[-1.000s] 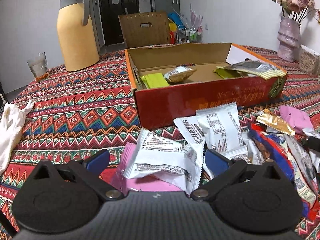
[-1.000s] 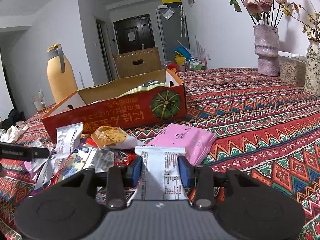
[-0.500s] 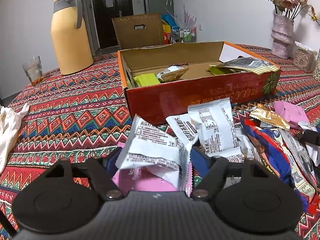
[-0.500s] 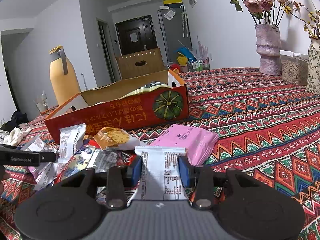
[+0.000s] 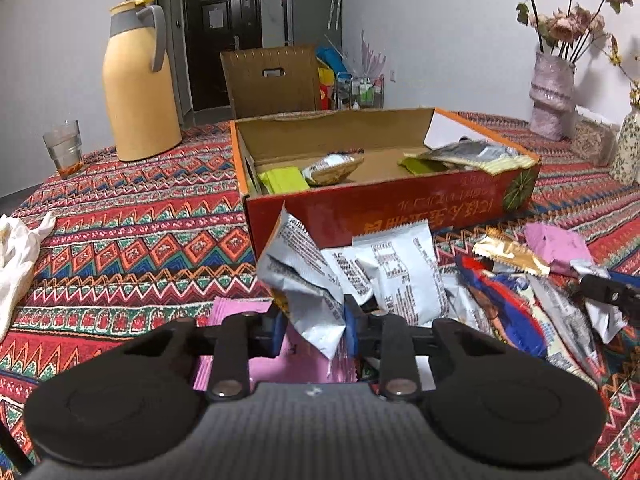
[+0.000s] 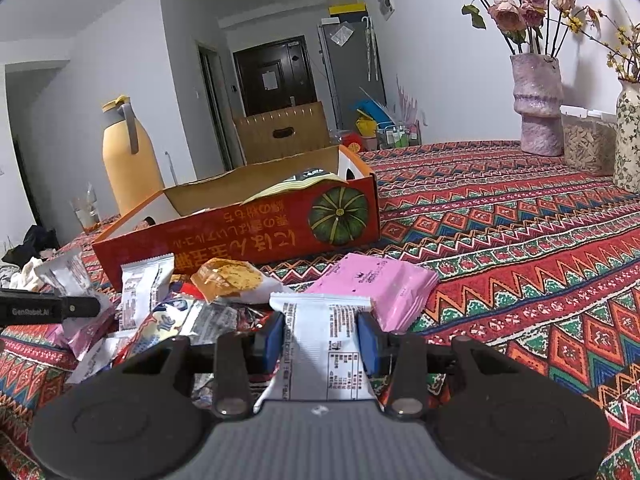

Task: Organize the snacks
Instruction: 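Grasp a white wrapper with the right gripper while the left grasps another, then carry both white wrappers into the orange box and open both grippers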

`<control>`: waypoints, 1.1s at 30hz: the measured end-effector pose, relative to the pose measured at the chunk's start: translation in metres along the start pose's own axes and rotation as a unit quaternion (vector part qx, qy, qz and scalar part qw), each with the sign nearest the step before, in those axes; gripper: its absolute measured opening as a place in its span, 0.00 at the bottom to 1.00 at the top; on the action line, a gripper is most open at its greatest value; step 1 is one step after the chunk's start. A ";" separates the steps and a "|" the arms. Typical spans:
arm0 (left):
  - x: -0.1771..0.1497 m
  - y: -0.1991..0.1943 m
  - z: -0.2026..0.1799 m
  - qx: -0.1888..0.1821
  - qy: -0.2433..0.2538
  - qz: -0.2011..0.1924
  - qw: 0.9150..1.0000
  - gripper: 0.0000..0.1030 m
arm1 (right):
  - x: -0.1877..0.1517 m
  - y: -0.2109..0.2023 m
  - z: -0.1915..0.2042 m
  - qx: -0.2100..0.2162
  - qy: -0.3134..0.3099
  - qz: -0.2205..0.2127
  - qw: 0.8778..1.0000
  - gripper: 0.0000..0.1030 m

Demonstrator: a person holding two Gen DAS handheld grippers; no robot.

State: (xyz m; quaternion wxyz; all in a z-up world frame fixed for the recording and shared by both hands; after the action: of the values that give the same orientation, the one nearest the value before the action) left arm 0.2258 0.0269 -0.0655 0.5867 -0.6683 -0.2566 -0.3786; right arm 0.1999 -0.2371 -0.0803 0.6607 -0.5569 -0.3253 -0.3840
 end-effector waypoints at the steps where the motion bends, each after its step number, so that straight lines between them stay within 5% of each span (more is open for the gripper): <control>1: 0.001 -0.002 0.001 0.000 -0.002 -0.004 1.000 0.26 | 0.000 0.000 0.000 0.000 0.000 -0.001 1.000 0.38; 14: 0.016 -0.020 -0.002 -0.001 -0.025 -0.042 0.999 0.19 | 0.010 -0.011 0.009 0.006 -0.011 -0.016 1.000 0.37; 23: 0.047 -0.028 -0.011 -0.002 -0.036 -0.082 0.996 0.19 | 0.056 -0.012 0.025 0.013 -0.035 -0.066 0.997 0.37; 33: 0.090 -0.017 -0.011 0.010 -0.046 -0.112 0.993 0.19 | 0.108 0.031 0.051 0.024 -0.065 -0.080 0.994 0.37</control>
State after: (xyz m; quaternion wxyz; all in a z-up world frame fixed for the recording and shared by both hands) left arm 0.2626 0.0100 0.0174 0.5353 -0.6460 -0.3603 -0.4077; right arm 0.2798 -0.1998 0.0060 0.6187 -0.5363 -0.4203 -0.3910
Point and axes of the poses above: each gripper's, at about its wrist camera, not at the fingertips, and y roughly the way its jaws point, z to its left, x to its top, the point moved 7 cm from there along y, roughly the way its jaws point, and after that the axes turned 5 degrees about -x, right-handed, at the moved point
